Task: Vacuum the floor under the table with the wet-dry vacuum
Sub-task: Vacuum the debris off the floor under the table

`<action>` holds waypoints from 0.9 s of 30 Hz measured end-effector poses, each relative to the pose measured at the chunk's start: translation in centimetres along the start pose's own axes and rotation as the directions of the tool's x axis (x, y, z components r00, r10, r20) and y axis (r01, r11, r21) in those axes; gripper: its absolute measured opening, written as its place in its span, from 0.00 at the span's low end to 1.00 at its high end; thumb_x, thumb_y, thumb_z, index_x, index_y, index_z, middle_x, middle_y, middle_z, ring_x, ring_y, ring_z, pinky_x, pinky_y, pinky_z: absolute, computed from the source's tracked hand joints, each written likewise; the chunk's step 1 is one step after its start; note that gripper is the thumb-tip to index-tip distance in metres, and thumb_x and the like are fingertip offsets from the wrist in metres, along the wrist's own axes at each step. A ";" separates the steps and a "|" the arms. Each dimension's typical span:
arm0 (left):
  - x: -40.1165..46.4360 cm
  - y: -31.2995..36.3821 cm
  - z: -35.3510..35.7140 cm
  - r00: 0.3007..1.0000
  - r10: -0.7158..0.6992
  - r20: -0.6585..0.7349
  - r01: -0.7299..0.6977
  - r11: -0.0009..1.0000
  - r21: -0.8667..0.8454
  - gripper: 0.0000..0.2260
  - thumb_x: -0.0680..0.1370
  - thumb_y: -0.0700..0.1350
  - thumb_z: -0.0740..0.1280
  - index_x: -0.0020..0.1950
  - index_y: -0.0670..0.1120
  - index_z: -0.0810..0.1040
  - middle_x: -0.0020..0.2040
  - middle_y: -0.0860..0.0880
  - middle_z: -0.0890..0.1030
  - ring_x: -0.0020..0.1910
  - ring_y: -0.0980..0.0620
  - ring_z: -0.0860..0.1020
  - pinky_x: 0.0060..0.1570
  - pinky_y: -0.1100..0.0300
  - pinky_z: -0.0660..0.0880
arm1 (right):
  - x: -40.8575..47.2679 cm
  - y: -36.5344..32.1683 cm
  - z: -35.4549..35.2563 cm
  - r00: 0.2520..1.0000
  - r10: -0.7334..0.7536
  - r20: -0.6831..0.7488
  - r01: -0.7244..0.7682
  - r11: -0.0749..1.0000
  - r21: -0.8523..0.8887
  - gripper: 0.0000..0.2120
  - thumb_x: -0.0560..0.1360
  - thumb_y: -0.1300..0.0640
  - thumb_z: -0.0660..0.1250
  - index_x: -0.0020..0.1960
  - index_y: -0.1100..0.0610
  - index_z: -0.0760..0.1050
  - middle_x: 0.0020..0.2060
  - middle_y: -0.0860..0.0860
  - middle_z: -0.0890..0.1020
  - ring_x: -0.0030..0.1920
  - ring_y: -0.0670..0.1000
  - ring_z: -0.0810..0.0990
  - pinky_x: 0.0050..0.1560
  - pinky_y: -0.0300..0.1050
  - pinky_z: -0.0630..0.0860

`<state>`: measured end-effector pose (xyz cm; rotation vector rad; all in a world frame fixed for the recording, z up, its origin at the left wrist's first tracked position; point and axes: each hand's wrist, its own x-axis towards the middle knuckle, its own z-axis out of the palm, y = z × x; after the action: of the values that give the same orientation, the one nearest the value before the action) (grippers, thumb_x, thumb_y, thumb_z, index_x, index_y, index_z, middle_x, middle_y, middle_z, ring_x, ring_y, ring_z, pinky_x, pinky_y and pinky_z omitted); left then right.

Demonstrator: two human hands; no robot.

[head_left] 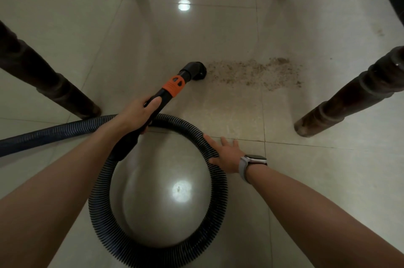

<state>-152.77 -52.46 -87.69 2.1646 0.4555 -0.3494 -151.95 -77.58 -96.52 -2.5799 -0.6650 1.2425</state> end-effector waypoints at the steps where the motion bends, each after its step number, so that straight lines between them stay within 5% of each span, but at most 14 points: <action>1: -0.3 -0.4 -0.1 1.000 -0.001 -0.003 0.001 1.000 -0.014 0.12 0.82 0.50 0.55 0.53 0.44 0.72 0.30 0.43 0.72 0.22 0.49 0.71 0.20 0.60 0.70 | 0.1 0.1 0.1 1.000 0.000 -0.003 0.000 1.000 -0.001 0.35 0.81 0.48 0.56 0.75 0.41 0.34 0.76 0.62 0.53 0.77 0.58 0.43 0.74 0.59 0.38; 6: -1.9 -1.3 -0.8 0.998 0.011 0.068 -0.008 0.999 -0.039 0.10 0.82 0.48 0.57 0.57 0.46 0.73 0.30 0.43 0.72 0.21 0.50 0.71 0.23 0.59 0.70 | 0.6 0.3 0.4 1.000 0.023 -0.010 -0.023 0.999 0.037 0.36 0.80 0.47 0.58 0.73 0.36 0.34 0.76 0.62 0.51 0.76 0.63 0.44 0.74 0.62 0.42; 11: -2.6 -0.2 0.2 0.985 0.088 0.151 -0.106 0.987 0.117 0.10 0.81 0.49 0.58 0.60 0.49 0.73 0.30 0.47 0.73 0.22 0.53 0.72 0.24 0.59 0.70 | -0.3 -0.3 -0.1 1.000 0.012 -0.010 -0.012 1.000 0.018 0.36 0.80 0.48 0.57 0.75 0.42 0.34 0.76 0.62 0.52 0.77 0.57 0.42 0.74 0.60 0.38; 18: -1.7 0.8 0.8 0.994 0.111 -0.026 -0.096 0.942 0.322 0.13 0.81 0.53 0.57 0.63 0.52 0.72 0.32 0.51 0.74 0.27 0.50 0.74 0.29 0.60 0.69 | 0.4 -0.1 0.7 0.998 0.062 0.006 -0.062 0.997 0.053 0.39 0.77 0.41 0.59 0.69 0.30 0.30 0.77 0.58 0.47 0.76 0.63 0.40 0.72 0.69 0.49; 23: -0.4 0.1 0.9 0.979 0.091 -0.182 -0.007 0.910 0.413 0.18 0.80 0.56 0.56 0.65 0.50 0.72 0.42 0.45 0.77 0.38 0.43 0.76 0.43 0.52 0.73 | -0.3 0.2 0.4 0.990 0.138 -0.011 -0.137 0.989 0.058 0.38 0.76 0.38 0.59 0.74 0.37 0.35 0.76 0.55 0.38 0.74 0.66 0.35 0.71 0.70 0.49; 27: 0.4 0.3 1.7 0.965 0.117 -0.235 -0.001 0.898 0.441 0.17 0.80 0.56 0.55 0.62 0.48 0.71 0.42 0.46 0.77 0.41 0.44 0.76 0.40 0.53 0.71 | -0.6 0.3 0.0 0.987 0.158 0.022 -0.159 0.986 0.046 0.40 0.75 0.36 0.58 0.76 0.43 0.37 0.75 0.58 0.35 0.72 0.67 0.32 0.73 0.66 0.42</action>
<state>-152.39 -53.92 -88.67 2.6778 0.4874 -0.1428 -152.16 -78.14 -96.22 -2.6281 -0.4348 1.3131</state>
